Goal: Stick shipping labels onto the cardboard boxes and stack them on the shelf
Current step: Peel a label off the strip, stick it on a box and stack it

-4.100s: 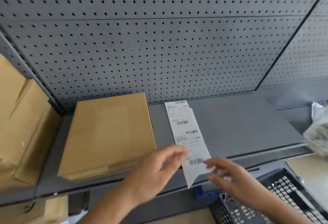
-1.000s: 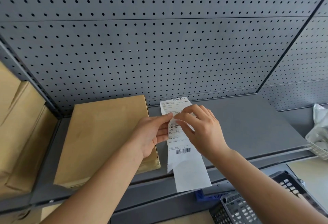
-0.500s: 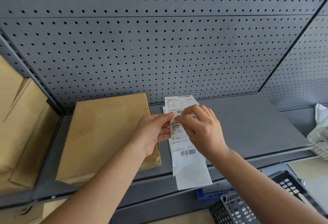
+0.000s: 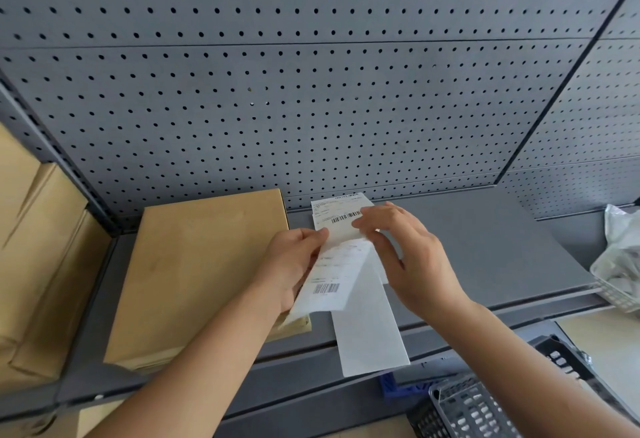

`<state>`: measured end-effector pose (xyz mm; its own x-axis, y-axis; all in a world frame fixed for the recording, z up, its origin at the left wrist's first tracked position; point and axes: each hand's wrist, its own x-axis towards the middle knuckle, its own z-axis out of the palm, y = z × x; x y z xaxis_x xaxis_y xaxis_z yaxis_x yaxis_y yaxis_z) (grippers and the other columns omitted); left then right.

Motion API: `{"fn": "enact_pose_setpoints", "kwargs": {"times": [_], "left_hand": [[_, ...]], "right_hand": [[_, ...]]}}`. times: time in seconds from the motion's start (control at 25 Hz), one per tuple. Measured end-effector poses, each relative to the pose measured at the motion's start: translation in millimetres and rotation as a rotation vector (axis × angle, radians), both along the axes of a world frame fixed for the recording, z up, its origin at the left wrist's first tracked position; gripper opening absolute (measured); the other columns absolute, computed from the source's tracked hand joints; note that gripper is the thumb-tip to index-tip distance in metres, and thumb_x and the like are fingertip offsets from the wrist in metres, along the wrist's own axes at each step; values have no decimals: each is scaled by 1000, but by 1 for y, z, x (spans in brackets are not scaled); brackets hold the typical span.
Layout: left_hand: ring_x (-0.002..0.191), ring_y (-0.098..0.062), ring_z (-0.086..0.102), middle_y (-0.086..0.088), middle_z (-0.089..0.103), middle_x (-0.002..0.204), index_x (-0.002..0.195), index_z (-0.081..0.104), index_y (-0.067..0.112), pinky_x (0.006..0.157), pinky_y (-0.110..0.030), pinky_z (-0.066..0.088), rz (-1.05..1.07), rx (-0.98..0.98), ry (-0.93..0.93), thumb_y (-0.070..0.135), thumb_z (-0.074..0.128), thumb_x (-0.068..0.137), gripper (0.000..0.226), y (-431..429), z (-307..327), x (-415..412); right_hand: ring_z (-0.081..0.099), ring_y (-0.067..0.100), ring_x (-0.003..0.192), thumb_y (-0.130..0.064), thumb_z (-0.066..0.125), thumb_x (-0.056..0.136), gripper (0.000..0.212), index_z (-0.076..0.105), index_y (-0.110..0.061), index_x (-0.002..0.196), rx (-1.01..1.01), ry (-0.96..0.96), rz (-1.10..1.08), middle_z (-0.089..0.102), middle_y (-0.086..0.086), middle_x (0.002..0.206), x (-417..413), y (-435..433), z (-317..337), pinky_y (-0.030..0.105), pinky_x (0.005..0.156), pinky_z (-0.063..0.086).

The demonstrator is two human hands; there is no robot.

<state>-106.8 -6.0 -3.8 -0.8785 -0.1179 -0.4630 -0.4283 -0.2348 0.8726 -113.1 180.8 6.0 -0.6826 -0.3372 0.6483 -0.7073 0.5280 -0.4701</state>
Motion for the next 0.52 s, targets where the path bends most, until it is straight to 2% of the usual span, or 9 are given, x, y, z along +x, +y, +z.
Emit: {"fn": "enact_pose_setpoints", "kwargs": {"times": [0.08,0.16,0.28,0.32,0.4,0.52], "left_hand": [[55,-23,66,-8,73,67,87,67,5,51,-29,52,-28,-53,21,19,67,96,17,-1,2,1],[59,-24,67,-7,73,68,87,68,5,56,-32,53,-44,-95,37,14,62,98,15,0,3,1],[81,-33,76,-16,79,92,103,69,-3,71,-41,63,-82,-86,61,4,51,99,20,1,-1,1],[85,-35,77,-17,79,97,109,68,-5,73,-40,64,-106,-106,89,3,50,100,22,3,-3,2],[81,-30,78,-17,79,92,112,67,-4,75,-38,65,-133,-196,130,6,50,102,22,7,-9,3],[71,-15,76,-11,78,83,111,67,-2,69,-25,63,-172,-268,138,16,50,105,26,15,-13,5]], "right_hand": [[66,18,106,-11,50,99,15,64,-15,103,-72,-50,-4,72,0,108,7,5,18,36,93,52],[67,20,105,-8,48,99,18,56,-23,103,-111,-38,-1,72,3,105,14,9,38,27,90,51],[65,28,102,0,47,97,23,51,-22,103,-168,32,-13,70,8,98,21,13,65,21,90,46],[65,31,101,1,46,97,23,50,-20,104,-190,66,-11,68,10,97,24,13,73,22,90,45],[63,36,96,5,45,97,22,49,-16,105,-237,151,9,65,14,94,29,11,89,28,97,46],[59,37,88,10,44,95,23,49,-11,106,-317,254,53,60,14,92,38,8,113,50,103,46]]}}
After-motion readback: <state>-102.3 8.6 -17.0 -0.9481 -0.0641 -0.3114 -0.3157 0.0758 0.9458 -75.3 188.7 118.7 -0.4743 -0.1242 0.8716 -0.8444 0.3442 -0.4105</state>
